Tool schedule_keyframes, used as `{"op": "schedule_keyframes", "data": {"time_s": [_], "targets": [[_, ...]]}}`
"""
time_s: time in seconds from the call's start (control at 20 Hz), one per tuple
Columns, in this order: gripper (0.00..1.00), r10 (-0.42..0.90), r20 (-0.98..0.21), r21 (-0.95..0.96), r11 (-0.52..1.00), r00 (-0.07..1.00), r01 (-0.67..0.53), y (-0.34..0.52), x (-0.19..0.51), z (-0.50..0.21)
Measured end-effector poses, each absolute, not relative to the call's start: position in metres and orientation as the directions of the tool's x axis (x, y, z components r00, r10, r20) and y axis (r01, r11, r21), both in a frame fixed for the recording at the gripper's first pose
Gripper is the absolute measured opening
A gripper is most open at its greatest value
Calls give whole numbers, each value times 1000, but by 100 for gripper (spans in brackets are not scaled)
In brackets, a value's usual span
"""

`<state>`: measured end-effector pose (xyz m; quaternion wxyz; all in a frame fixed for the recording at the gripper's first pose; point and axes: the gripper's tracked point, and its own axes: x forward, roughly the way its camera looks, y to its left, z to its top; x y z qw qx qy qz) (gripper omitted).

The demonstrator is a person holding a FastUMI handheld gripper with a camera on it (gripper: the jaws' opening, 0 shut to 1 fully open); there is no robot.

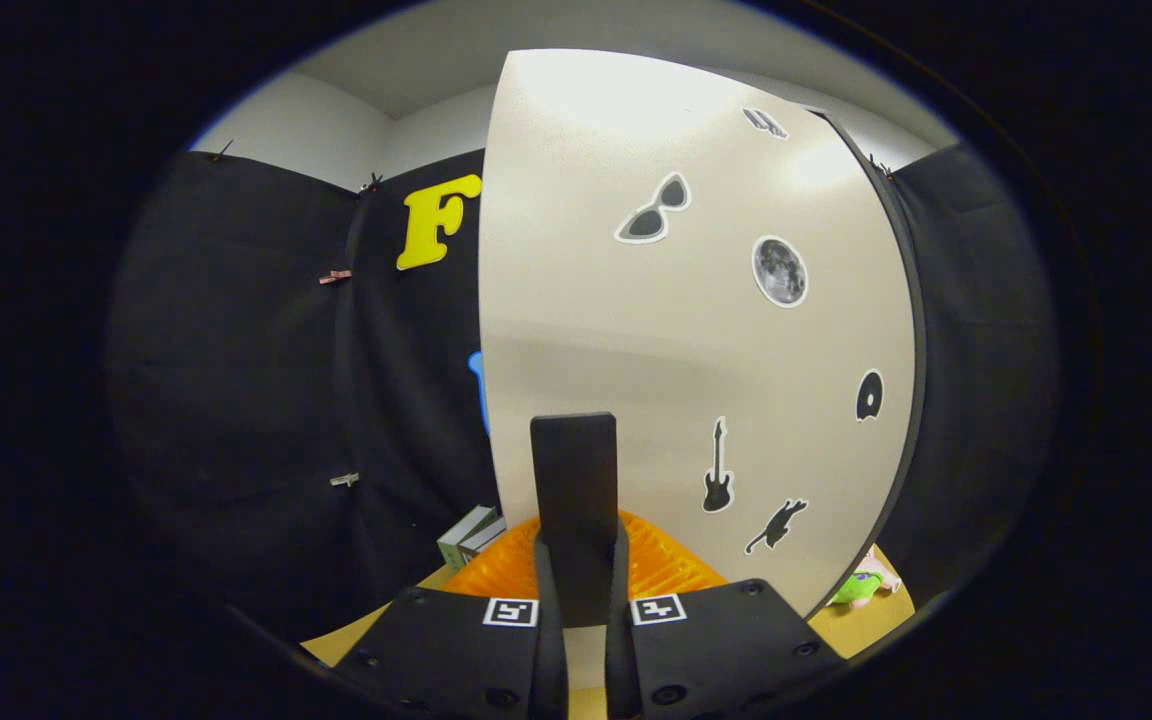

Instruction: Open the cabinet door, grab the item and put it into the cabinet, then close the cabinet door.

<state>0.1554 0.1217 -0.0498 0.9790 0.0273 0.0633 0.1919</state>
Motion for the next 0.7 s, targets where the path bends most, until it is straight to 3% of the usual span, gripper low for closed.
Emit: {"op": "schedule_keyframes", "data": {"time_s": [0.4, 0.7], "targets": [[18, 380, -127, 83, 924, 916, -372, 96, 141, -46], [18, 279, -122, 54, 960, 953, -274, 71, 135, -43]]}}
